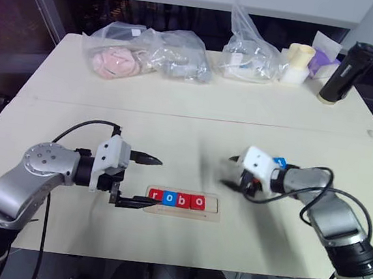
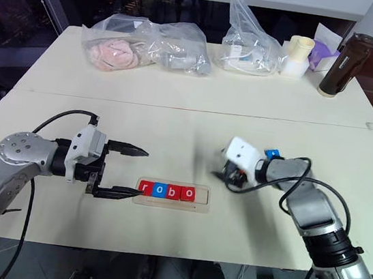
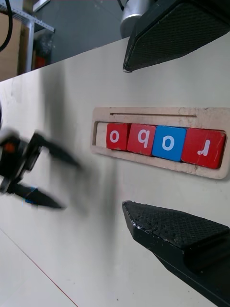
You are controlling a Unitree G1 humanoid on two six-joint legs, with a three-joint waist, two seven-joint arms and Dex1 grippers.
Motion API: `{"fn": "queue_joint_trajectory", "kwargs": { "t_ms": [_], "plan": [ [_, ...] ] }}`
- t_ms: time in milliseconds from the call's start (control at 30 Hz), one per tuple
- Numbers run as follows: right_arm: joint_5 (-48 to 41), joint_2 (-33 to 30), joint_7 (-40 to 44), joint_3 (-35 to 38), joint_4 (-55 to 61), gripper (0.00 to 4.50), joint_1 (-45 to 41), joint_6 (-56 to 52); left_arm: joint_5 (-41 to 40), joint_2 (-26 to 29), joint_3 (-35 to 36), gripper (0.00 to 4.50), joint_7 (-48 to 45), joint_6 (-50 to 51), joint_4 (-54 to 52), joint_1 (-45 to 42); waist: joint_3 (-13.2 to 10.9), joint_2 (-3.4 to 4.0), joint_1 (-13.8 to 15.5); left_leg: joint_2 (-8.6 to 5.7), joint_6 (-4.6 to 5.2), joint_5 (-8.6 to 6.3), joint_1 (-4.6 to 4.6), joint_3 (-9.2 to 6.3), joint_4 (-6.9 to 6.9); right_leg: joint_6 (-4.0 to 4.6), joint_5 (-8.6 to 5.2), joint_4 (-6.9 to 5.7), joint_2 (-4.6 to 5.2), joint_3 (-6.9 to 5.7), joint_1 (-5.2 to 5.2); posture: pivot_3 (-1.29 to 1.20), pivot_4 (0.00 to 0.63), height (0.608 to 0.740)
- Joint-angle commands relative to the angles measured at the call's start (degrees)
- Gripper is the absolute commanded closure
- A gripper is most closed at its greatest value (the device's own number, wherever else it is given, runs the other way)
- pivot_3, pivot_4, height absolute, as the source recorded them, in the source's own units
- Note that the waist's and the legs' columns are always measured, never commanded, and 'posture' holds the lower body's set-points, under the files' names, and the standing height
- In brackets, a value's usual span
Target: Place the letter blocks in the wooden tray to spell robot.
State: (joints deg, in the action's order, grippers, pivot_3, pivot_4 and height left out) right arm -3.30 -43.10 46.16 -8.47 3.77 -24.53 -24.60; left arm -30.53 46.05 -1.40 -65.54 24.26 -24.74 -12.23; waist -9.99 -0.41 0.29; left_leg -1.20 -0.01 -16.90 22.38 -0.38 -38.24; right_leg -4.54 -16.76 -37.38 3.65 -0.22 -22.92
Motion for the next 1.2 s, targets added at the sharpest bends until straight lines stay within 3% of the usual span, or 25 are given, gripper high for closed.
{"fn": "queue_joint_trajectory", "kwargs": {
  "t_ms": [33,133,367,1100,1200],
  "plan": [
    [-0.55,2.07,-7.21,7.38,-0.99,0.92,-2.22,-3.9,-0.16,0.27,0.78,0.0,-0.26,-0.94,-0.45,-0.56,0.0,0.0,0.0,0.0,-0.01,0.0,0.0,0.0,0.0,0.0,0.0,0.0,0.0,0.0,0.0,0.0,0.15,0.74],
    [-2.1,5.5,-13.21,12.44,1.49,0.92,-1.86,-14.18,0.06,0.14,0.66,0.0,-0.4,-1.19,-0.3,-0.5,0.0,0.01,-0.11,0.01,-0.02,0.01,0.01,0.0,0.02,0.0,0.0,-0.04,-0.02,0.01,-0.03,0.0,0.15,0.74],
    [-3.15,12.62,-22.92,17.98,4.9,0.92,2.25,-26.75,0.28,-0.42,0.02,0.0,-0.59,-1.8,0.14,-0.93,0.01,0.03,-0.08,0.01,-0.02,0.01,0.01,0.0,0.03,0.0,0.0,-0.08,-0.01,0.01,-0.05,0.0,0.15,0.74],
    [-6.21,16.26,-28.36,20.81,-2.88,0.92,1.6,-25.97,0.74,-0.71,-0.35,0.0,-1.1,-1.83,0.81,-2.04,0.02,0.03,-1.1,0.0,-0.01,0.02,-0.04,0.03,0.02,-0.01,0.0,-0.14,-0.07,0.02,0.01,0.0,0.15,0.74],
    [-6.38,16.75,-28.58,20.01,-3.09,2.1,0.8,-26.09,0.9,-0.83,-0.32,0.0,-1.07,-1.75,0.92,-2.2,0.02,0.03,-1.13,0.0,-0.01,0.02,-0.05,0.03,0.02,-0.01,0.0,-0.15,-0.08,0.02,0.0,0.0,0.15,0.74]
  ]
}}
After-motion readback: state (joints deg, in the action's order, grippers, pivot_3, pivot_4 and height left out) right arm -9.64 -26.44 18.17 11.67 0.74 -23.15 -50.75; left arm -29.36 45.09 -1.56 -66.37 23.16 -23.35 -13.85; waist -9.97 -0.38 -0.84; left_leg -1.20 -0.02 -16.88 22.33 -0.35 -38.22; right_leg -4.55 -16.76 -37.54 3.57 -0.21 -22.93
